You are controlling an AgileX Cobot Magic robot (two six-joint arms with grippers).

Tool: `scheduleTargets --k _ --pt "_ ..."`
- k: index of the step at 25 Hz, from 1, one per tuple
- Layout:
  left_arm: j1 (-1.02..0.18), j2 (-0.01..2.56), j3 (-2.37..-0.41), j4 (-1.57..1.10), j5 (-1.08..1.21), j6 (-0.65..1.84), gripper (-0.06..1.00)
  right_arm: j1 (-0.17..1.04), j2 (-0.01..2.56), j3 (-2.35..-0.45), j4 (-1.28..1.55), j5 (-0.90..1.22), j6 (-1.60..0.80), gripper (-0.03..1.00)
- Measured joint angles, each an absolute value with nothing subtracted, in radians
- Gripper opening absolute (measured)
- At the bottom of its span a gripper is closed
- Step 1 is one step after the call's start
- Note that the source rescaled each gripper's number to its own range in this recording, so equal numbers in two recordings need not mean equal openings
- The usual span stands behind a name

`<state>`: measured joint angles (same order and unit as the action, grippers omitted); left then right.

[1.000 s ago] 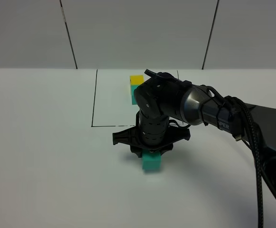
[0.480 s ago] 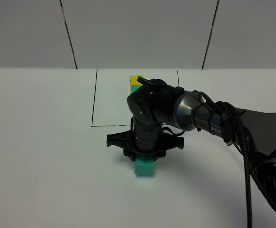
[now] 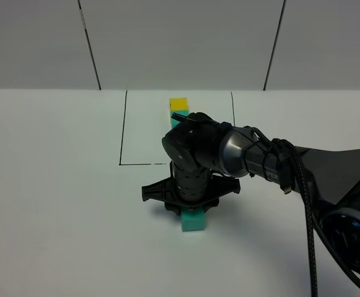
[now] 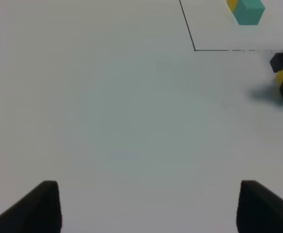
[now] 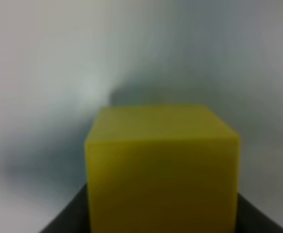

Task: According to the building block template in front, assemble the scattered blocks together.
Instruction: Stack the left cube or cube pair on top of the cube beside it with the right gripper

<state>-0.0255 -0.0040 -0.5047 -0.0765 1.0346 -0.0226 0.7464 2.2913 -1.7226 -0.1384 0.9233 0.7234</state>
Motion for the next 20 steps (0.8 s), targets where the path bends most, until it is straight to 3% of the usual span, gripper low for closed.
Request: scheduleTargets --k 18,20 --pt "-0.026 -0.004 -0.505 -0.076 1.035 -0.023 0.64 0.745 2.31 -1.723 -0.064 0.902 0.694 0.01" --pt "-0.026 -0.004 -0.505 -0.076 1.035 -0.023 0.64 0.745 2.31 -1.723 -0.062 0.898 0.694 0.07"
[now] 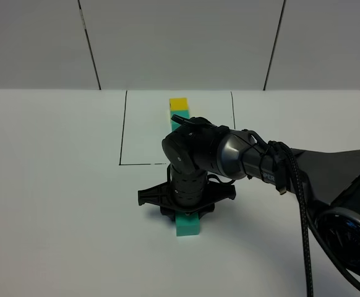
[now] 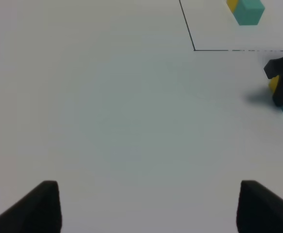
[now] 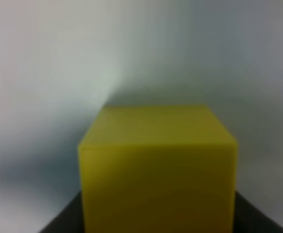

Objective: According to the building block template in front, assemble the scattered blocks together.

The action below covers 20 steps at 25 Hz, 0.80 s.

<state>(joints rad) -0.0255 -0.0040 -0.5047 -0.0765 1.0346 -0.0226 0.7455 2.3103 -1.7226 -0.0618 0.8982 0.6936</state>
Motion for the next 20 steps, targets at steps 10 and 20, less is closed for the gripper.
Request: scheduleTargets --k 10,20 --pt "-0.026 -0.004 -0.505 -0.076 1.035 -0.023 0.64 0.749 2.31 -1.724 -0.109 0.891 0.694 1.0" --pt "-0.026 -0.004 -0.505 -0.076 1.035 -0.023 0.64 0.749 2.14 -1.724 -0.134 0.972 0.609 1.0"
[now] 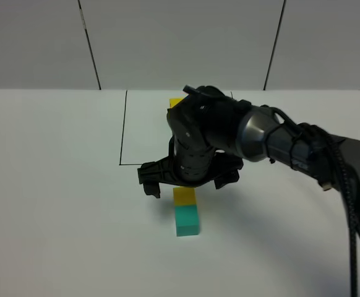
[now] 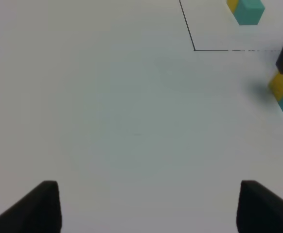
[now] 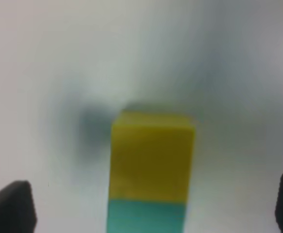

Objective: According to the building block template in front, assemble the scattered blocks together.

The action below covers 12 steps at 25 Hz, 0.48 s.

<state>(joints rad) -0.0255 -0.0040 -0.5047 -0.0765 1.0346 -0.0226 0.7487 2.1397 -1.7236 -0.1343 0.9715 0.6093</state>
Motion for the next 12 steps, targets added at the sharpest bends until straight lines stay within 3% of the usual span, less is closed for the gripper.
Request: scheduleTargets --k 5,12 --pt "-0.026 -0.004 -0.505 -0.076 1.035 -0.023 0.64 0.668 1.972 -1.709 -0.165 1.124 0.509 1.0" --pt "-0.026 -0.004 -0.505 -0.076 1.035 -0.023 0.64 0.402 1.673 -1.471 -0.173 1.149 0.395 0.98"
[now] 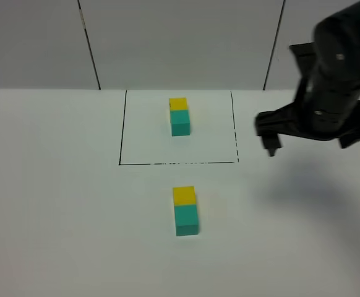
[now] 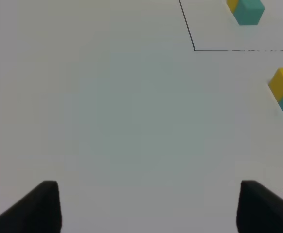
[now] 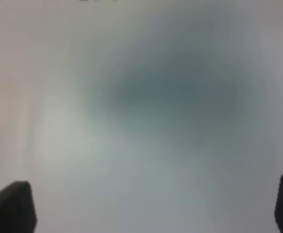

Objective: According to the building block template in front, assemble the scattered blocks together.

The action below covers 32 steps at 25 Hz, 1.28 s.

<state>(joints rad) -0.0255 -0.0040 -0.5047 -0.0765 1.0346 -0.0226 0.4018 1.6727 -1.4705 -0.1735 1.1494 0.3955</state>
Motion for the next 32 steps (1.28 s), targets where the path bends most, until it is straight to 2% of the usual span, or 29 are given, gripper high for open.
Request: scheduleTargets --k 6,9,15,22,27,32 --pt "-0.026 -0.004 -0.505 -0.076 1.035 -0.023 0.64 0.165 1.308 -1.127 -0.184 1.077 0.386 0.95" --pt "-0.026 -0.004 -0.505 -0.076 1.035 -0.023 0.64 0.097 1.108 -0.97 -0.182 1.078 0.385 0.95" --pt "-0.026 -0.004 -0.505 -0.076 1.035 -0.023 0.64 0.084 0.743 -0.779 -0.136 1.093 0.384 0.92" --pt "-0.026 -0.004 -0.505 -0.076 1.035 -0.023 0.64 0.084 0.417 -0.695 -0.171 1.149 0.36 0.88" --pt "-0.026 -0.004 -0.505 -0.076 1.035 -0.023 0.64 0.084 0.258 -0.639 -0.221 1.155 0.297 0.86" --pt "-0.026 -0.004 -0.505 -0.076 1.035 -0.023 0.64 0.084 0.214 -0.601 -0.194 1.155 0.283 0.83"
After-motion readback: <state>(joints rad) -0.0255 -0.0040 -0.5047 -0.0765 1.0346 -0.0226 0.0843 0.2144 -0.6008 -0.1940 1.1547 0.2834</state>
